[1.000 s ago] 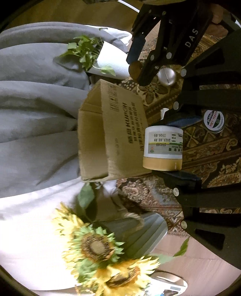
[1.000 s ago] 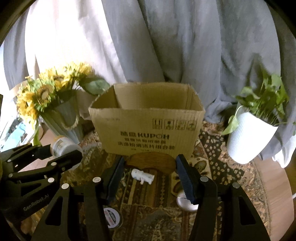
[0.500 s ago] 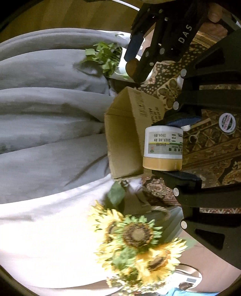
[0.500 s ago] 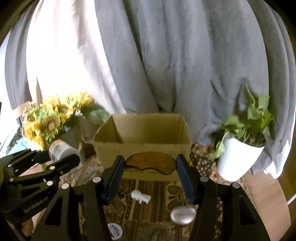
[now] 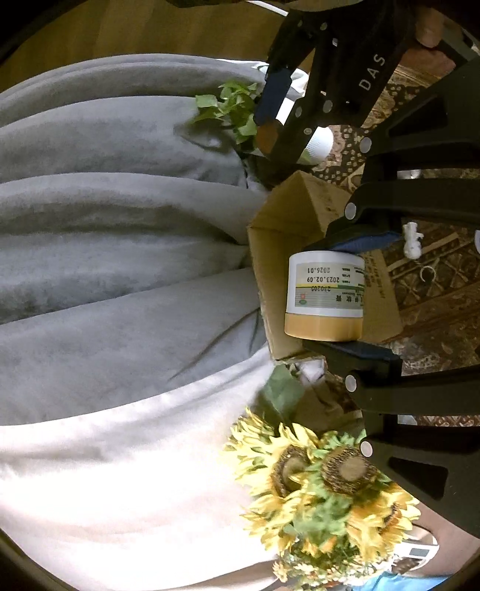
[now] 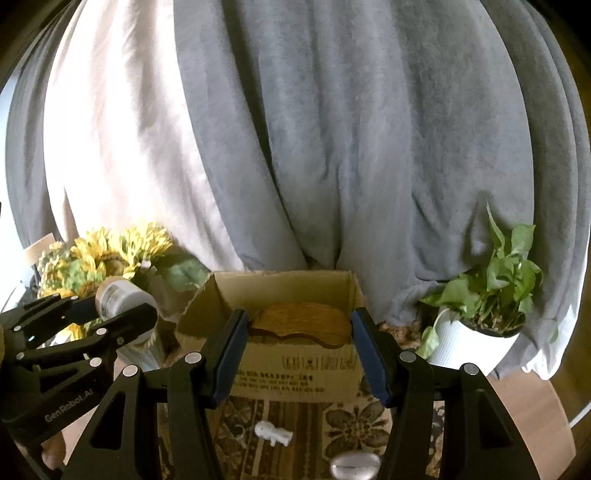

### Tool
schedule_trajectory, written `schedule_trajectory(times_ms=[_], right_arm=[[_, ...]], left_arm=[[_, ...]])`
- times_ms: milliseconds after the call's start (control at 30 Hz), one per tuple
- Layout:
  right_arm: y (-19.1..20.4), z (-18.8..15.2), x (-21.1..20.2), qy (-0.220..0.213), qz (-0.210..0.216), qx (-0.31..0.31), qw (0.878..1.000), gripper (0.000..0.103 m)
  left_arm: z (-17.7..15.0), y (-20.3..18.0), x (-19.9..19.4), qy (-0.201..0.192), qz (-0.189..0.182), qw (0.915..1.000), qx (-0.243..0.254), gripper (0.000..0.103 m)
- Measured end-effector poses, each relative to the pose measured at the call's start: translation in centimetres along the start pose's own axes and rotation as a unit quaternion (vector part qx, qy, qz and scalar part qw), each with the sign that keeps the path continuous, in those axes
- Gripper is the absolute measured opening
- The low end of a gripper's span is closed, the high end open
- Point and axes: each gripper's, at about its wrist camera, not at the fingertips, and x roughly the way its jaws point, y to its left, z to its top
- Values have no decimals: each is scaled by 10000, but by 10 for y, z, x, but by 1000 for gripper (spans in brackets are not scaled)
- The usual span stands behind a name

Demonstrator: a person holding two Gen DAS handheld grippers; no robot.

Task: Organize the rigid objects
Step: 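Carry jar in left tool over the box while right tool drops the comb inside, then lower the jar into the box with the left tool and open it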

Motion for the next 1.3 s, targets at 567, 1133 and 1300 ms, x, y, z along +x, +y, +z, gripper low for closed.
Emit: schedule_trajectory(times_ms=[567, 1133, 1300], right_arm=[[-21, 46, 64, 548, 231, 72, 9982, 59], [-40, 54, 164, 1985, 440, 24, 9791, 59], [-39, 49, 183, 2281, 439, -62, 9726, 59]], left_arm=[[46, 10, 61, 529, -92, 9986, -22, 40], [60, 18, 151, 1699, -202, 9853, 28, 40], [56, 20, 166, 1979, -209, 9800, 24, 41]])
